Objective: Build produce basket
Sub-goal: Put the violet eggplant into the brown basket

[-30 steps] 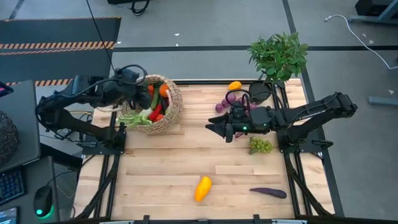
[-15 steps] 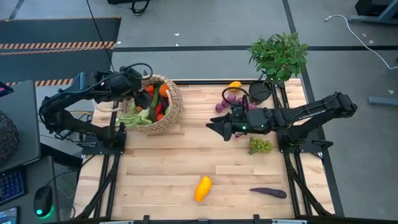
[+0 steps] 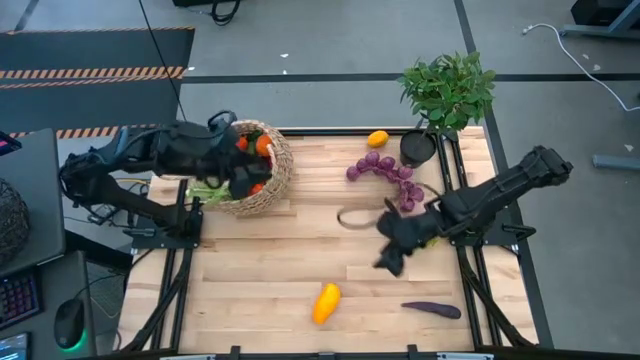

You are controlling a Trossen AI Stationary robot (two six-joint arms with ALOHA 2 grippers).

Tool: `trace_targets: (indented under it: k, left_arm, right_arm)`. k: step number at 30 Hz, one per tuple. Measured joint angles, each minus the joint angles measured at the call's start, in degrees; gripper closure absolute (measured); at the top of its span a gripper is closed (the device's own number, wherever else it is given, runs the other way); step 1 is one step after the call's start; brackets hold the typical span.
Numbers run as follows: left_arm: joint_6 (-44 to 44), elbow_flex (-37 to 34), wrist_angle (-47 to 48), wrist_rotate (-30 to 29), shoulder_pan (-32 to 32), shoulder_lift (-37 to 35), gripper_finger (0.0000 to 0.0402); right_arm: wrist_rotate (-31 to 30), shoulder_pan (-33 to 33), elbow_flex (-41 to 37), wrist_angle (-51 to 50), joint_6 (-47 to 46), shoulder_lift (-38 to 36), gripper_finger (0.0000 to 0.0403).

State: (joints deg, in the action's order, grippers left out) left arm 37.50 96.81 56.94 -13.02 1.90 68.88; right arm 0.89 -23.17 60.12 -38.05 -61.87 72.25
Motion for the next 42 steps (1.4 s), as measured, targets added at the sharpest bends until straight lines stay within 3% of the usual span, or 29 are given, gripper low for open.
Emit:
trace_targets:
  k: [4,8,16,22,28,35,42]
  left_arm:
    - [3.23,-0.02,-5.07,-0.56,5.97,2.65,0.0082]
    - [6.92,-0.06,-10.42,-3.64,11.01,6.31,0.009]
    - [9.08,-0.04,-27.23,-4.15,17.02,14.7,0.0107]
    - [15.42,-0.06,-29.46,-5.87,19.98,19.13,0.0118]
    - [17.81,-0.06,-30.92,-7.1,20.89,20.5,0.0128]
    - [17.92,-0.06,-33.81,-13.48,20.62,20.48,0.0139]
    - [20.39,-0.06,-34.37,-13.88,18.68,20.48,0.0148]
  right_arm:
    - [0.21,-5.25,0.0,-12.55,-1.66,0.0,0.0135]
    - [1.16,-9.88,-0.97,-16.01,-5.51,0.0,0.0135]
    - [5.16,-19.82,-7.09,-8.17,-9.3,-0.02,0.0135]
    - [5.92,-24.21,-13.75,0.02,-3.4,0.0,0.0135]
    - [8.52,-27.8,-17.79,0.46,-13.34,-0.03,0.0135]
    - [3.86,-34.45,-17.79,2.54,-19.79,-0.09,0.0135]
    - [-0.04,-38.01,-19.28,2.19,-24.89,-0.09,0.0135]
